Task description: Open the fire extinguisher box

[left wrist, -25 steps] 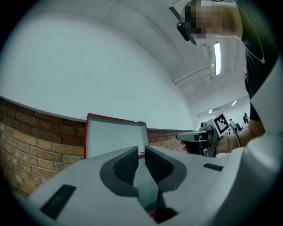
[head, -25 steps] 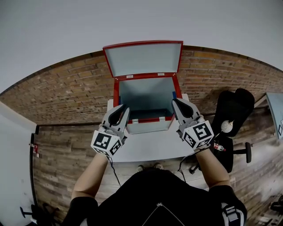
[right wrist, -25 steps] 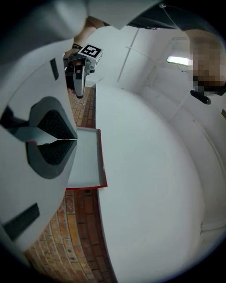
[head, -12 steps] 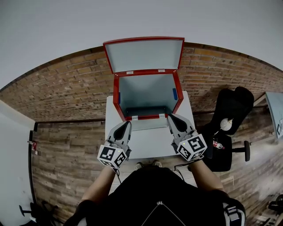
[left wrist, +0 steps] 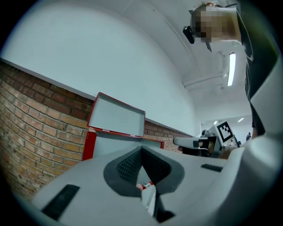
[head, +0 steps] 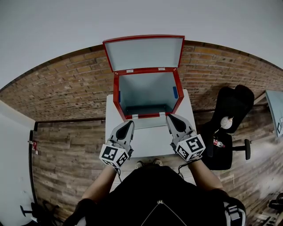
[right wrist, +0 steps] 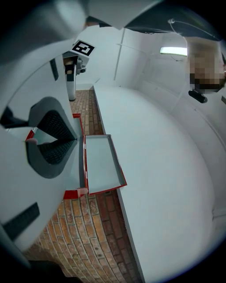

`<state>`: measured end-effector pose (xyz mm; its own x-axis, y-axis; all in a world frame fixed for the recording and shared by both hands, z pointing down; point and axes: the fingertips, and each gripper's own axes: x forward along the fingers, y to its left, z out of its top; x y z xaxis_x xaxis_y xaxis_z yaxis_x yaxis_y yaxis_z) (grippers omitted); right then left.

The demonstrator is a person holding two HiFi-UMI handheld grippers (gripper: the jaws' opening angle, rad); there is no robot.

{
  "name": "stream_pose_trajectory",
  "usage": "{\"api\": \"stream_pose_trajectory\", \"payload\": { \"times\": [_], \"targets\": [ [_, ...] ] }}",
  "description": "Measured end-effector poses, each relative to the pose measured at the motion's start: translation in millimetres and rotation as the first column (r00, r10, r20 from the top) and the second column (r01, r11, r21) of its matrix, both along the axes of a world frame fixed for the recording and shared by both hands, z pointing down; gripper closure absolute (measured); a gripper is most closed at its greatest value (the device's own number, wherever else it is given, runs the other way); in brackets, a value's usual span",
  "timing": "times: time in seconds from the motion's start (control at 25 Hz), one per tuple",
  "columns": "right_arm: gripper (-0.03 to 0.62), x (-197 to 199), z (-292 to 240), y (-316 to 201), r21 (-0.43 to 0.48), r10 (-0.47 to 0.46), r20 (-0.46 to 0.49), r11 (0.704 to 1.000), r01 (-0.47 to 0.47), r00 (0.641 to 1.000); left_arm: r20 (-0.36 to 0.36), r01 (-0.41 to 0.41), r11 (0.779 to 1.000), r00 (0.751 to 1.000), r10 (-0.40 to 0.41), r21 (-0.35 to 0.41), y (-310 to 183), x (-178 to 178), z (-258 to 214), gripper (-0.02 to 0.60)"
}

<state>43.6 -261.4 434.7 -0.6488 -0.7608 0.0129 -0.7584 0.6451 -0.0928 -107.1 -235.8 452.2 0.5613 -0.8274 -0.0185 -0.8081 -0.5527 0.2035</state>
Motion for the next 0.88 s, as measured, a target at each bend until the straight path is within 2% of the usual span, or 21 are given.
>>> {"api": "stream_pose_trajectory", "payload": {
  "times": [0.88],
  "targets": [
    [0.576,5.9,11.3,-2.6,-0.01,0.021,-0.014,1.0,-0.021,1.0,0.02,0.016,1.0,1.0,-0.016,0.008,-5.8,-6.6,2.1,0.533]
  ]
}}
